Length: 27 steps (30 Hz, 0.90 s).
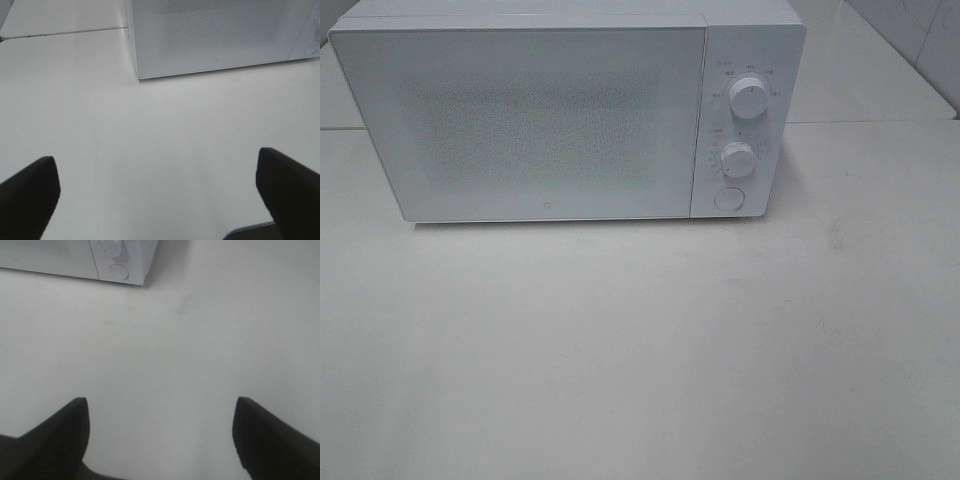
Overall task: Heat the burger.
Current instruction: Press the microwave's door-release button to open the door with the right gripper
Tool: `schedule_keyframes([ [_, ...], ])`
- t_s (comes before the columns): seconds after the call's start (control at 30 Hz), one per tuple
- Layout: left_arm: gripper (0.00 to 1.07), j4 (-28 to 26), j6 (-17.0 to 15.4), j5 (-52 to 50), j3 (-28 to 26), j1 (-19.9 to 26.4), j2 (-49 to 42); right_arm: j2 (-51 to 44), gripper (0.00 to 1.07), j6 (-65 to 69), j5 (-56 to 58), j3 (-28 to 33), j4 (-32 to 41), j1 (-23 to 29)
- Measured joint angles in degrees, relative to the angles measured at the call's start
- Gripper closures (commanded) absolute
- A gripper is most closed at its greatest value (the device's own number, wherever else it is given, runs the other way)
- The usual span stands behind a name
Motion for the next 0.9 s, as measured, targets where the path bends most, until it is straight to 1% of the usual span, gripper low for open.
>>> schedule_keyframes([
  [0.03, 0.07, 0.0, 0.0, 0.0, 0.0, 0.0, 0.0, -2.8, 0.31, -0.2, -0.1, 1.1, 0.0, -1.1],
  [0.07, 0.07, 0.0, 0.0, 0.0, 0.0, 0.0, 0.0, -2.8, 0.31, -0.2, -0.1, 1.1, 0.0, -1.1],
  [0.13, 0.07, 0.0, 0.0, 0.0, 0.0, 0.0, 0.0, -6.8, 0.31, -0.3, -0.5, 3.1, 0.0, -2.6],
  [0.17, 0.07, 0.0, 0.0, 0.0, 0.0, 0.0, 0.0, -6.8, 0.31, -0.3, -0.5, 3.1, 0.0, -2.6],
  [0.2, 0.07, 0.0, 0.0, 0.0, 0.0, 0.0, 0.0, -9.4, 0.31, -0.3, -1.3, 5.0, 0.0, -3.3],
  [0.27, 0.07, 0.0, 0.0, 0.0, 0.0, 0.0, 0.0, -10.4, 0.31, -0.3, -1.7, 5.8, 0.0, -3.6],
  [0.3, 0.07, 0.0, 0.0, 0.0, 0.0, 0.0, 0.0, -12.8, 0.31, -0.4, -1.8, 7.5, 0.0, -3.9],
  [0.33, 0.07, 0.0, 0.0, 0.0, 0.0, 0.0, 0.0, -13.5, 0.31, -0.4, -1.7, 7.7, 0.0, -3.9],
  [0.9, 0.07, 0.0, 0.0, 0.0, 0.0, 0.0, 0.0, -14.3, 0.31, -0.7, -1.9, 8.0, 0.0, -3.9],
])
